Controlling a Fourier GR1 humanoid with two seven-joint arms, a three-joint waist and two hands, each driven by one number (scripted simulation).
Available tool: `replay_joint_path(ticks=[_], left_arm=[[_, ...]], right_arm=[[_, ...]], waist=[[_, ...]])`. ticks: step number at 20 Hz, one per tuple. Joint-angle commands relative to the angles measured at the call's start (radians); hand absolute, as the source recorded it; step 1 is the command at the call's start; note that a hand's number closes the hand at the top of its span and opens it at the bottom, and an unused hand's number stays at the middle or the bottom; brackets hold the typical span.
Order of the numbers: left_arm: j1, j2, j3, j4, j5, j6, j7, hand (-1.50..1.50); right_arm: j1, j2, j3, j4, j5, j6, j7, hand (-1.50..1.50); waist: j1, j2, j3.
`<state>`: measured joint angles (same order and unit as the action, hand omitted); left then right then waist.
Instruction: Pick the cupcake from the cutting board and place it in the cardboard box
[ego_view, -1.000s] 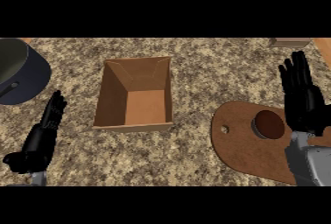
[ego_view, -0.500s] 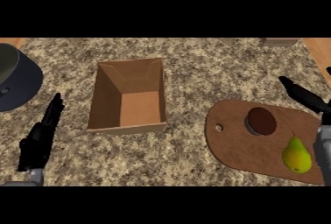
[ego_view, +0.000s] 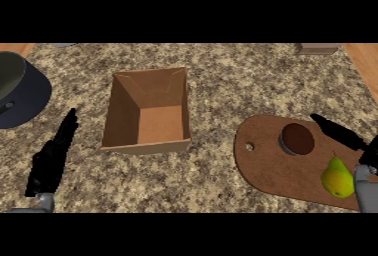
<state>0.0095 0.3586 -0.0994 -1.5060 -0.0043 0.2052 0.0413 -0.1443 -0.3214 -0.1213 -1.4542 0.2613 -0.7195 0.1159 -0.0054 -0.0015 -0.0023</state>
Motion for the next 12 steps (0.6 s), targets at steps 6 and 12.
replay_joint_path(ticks=[6,12], left_arm=[[-0.016,-0.007,-0.017,-0.027,-0.025,0.012,0.058,0.00],[-0.032,0.009,0.007,-0.019,-0.010,-0.010,0.058,0.00]], right_arm=[[0.066,-0.256,0.186,-0.114,0.158,0.414,0.484,-1.50],[0.013,-0.347,0.252,-0.263,0.027,0.757,0.786,-1.50]], waist=[[-0.002,-0.007,-0.005],[0.004,-0.005,-0.002]])
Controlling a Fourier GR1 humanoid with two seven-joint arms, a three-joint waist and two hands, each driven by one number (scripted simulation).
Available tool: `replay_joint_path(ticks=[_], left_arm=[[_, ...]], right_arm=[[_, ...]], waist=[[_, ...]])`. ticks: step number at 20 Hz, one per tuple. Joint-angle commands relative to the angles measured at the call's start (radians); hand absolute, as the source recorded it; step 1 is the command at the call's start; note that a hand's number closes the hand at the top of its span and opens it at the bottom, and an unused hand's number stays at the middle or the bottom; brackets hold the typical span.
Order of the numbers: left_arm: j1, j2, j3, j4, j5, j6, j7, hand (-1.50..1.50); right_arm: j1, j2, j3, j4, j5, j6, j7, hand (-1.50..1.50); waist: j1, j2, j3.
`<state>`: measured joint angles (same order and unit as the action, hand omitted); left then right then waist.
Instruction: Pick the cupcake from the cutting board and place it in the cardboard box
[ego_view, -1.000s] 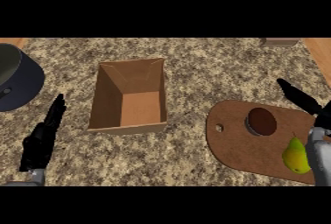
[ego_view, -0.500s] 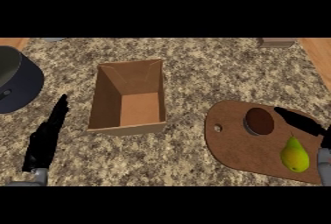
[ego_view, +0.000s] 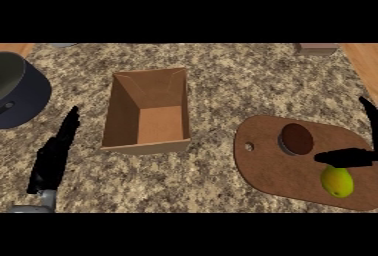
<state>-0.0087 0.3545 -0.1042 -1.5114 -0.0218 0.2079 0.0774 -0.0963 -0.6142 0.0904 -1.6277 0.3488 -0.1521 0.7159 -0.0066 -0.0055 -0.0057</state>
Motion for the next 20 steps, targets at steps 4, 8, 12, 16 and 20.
replay_joint_path(ticks=[4,8,12,16,20], left_arm=[[0.018,-0.008,0.001,0.004,-0.018,-0.010,-0.022,0.00],[-0.028,-0.042,-0.006,0.016,-0.051,0.003,0.016,0.00],[-0.026,-0.046,-0.001,-0.019,-0.054,-0.013,0.052,0.00],[0.025,-0.030,0.018,-0.079,-0.051,-0.030,0.043,0.00],[0.066,-0.050,0.024,-0.091,-0.049,-0.040,0.026,0.00]], right_arm=[[-0.138,0.025,0.090,-0.080,-0.068,0.246,0.361,-1.50],[-0.191,0.082,0.111,-0.095,-0.012,0.263,0.488,-1.50],[-0.201,0.169,0.155,-0.052,0.087,0.208,0.515,-1.50],[-0.133,0.161,0.132,-0.091,0.089,0.243,0.525,-1.50],[-0.168,0.184,0.097,-0.011,0.101,0.267,0.496,-1.50]], waist=[[0.016,0.005,0.004],[0.011,0.006,0.005],[0.013,0.006,0.005],[0.009,0.004,0.005],[0.013,0.005,0.005]])
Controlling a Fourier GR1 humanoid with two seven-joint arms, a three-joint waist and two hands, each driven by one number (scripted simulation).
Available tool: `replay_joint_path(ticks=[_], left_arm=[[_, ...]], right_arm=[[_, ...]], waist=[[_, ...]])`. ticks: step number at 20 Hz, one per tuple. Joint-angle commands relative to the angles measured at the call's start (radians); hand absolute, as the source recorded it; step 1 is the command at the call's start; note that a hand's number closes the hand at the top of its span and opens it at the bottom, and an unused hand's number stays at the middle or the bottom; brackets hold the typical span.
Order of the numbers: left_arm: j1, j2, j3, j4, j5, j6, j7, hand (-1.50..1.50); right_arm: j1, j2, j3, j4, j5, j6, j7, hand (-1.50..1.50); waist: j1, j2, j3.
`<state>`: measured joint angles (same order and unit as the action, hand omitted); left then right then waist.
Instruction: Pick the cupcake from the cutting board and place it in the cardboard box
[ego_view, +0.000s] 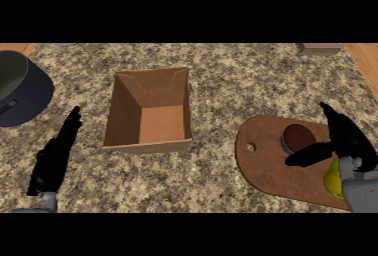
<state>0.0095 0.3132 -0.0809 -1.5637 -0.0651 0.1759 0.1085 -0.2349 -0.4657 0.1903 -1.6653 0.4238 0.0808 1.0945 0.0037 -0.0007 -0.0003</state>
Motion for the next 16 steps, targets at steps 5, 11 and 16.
replay_joint_path(ticks=[5,11,16], left_arm=[[-0.036,-0.032,0.032,0.068,-0.025,-0.020,-0.030,0.00],[0.032,-0.041,0.041,-0.069,-0.043,-0.049,0.034,0.00],[0.032,-0.033,0.078,-0.010,-0.046,-0.082,-0.030,0.00]], right_arm=[[-0.004,0.061,-0.029,0.049,0.061,0.051,0.060,-1.50],[0.005,0.132,-0.056,0.075,0.136,0.034,0.021,-1.50],[0.019,0.138,-0.072,0.035,0.155,0.089,0.037,-1.50]], waist=[[-0.003,0.001,0.000],[-0.001,0.000,0.000],[-0.002,0.000,0.000]])
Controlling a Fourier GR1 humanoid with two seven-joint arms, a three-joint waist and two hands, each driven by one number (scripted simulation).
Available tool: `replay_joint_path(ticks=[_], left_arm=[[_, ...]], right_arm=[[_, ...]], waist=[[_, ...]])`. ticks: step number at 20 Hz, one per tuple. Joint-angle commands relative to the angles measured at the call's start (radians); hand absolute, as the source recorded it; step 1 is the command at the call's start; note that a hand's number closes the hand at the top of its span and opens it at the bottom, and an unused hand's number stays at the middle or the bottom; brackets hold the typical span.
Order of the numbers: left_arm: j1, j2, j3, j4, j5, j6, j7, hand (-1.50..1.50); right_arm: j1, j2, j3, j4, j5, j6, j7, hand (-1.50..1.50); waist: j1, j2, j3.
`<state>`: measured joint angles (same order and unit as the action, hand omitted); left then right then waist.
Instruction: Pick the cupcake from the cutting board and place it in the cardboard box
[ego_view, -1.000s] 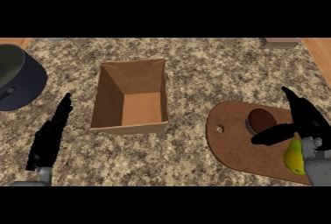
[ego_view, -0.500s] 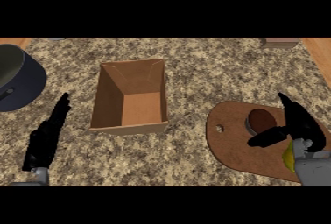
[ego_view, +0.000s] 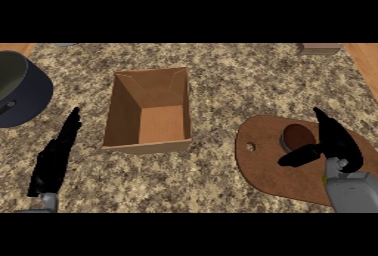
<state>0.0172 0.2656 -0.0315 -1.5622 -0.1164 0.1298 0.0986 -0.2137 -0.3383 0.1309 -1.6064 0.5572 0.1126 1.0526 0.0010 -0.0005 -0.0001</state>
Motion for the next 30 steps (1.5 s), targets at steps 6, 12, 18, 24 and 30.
replay_joint_path(ticks=[6,12,18,24,30], left_arm=[[0.003,-0.053,0.008,-0.015,-0.056,-0.006,0.015,0.00],[0.035,-0.032,0.061,-0.049,-0.031,-0.074,-0.002,0.00],[-0.016,-0.065,0.067,-0.008,-0.068,-0.060,0.024,0.00],[-0.054,-0.072,0.057,-0.047,-0.085,-0.068,0.085,0.00],[0.031,-0.106,0.058,0.025,-0.093,-0.055,-0.049,0.00]], right_arm=[[-0.035,0.052,-0.080,0.093,0.055,0.022,-0.015,-1.50],[-0.043,0.129,-0.059,0.135,0.118,0.001,-0.024,-1.50],[-0.048,0.100,-0.112,0.212,0.095,0.063,-0.117,-1.50],[-0.032,0.123,-0.064,0.231,0.220,-0.049,-0.155,1.50],[0.050,0.106,0.021,0.087,0.366,-0.044,-0.073,1.50]], waist=[[0.002,0.001,0.000],[0.004,0.000,0.000],[0.002,0.001,0.000],[0.004,0.001,0.000],[-0.003,-0.001,-0.001]])
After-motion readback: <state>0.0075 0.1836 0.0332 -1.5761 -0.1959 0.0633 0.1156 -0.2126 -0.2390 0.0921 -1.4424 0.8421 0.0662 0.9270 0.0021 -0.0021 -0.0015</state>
